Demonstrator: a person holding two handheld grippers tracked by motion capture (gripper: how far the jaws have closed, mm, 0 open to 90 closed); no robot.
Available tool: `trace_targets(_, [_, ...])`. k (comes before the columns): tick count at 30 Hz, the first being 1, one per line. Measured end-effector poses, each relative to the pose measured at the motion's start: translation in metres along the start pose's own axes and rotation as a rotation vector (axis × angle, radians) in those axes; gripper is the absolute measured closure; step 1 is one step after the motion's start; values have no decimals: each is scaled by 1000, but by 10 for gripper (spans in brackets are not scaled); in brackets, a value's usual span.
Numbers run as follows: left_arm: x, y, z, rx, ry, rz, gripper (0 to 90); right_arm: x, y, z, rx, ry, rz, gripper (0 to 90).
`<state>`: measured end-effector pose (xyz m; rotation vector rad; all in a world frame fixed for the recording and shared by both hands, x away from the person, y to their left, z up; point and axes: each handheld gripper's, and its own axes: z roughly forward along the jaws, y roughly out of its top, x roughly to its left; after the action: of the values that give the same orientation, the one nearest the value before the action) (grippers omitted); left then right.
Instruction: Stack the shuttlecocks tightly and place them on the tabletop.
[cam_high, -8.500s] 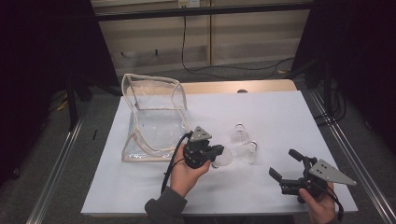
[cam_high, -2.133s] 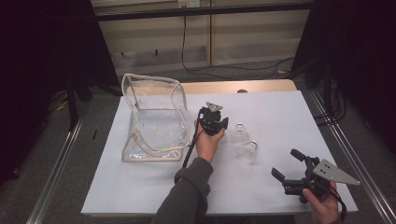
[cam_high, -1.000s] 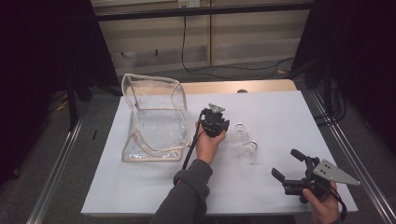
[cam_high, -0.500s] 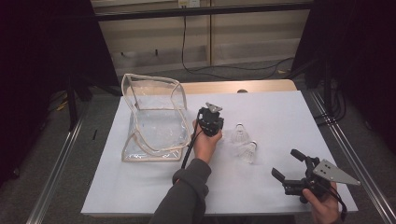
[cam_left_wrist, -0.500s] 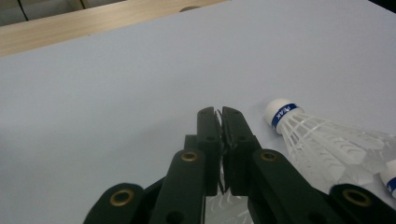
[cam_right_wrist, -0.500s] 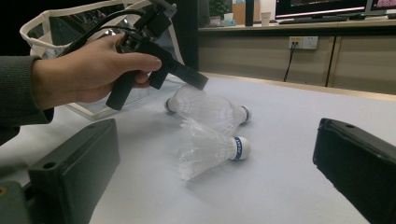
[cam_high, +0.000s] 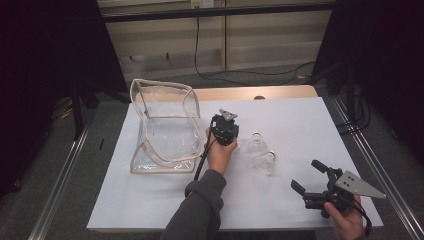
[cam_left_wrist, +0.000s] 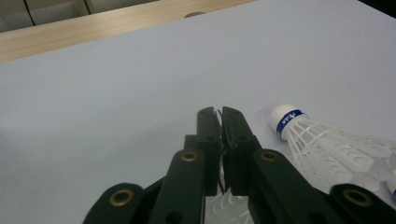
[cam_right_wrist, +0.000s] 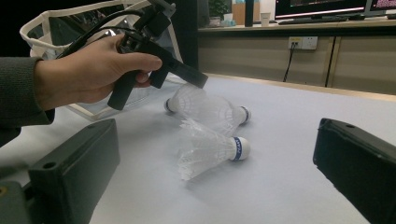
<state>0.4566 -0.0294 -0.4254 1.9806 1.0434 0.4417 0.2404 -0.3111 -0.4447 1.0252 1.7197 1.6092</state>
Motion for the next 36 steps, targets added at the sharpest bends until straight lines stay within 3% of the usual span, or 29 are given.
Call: trace_targets(36, [-4, 2, -4, -22, -49, -10, 682, 1, 0, 0, 1, 5, 0, 1])
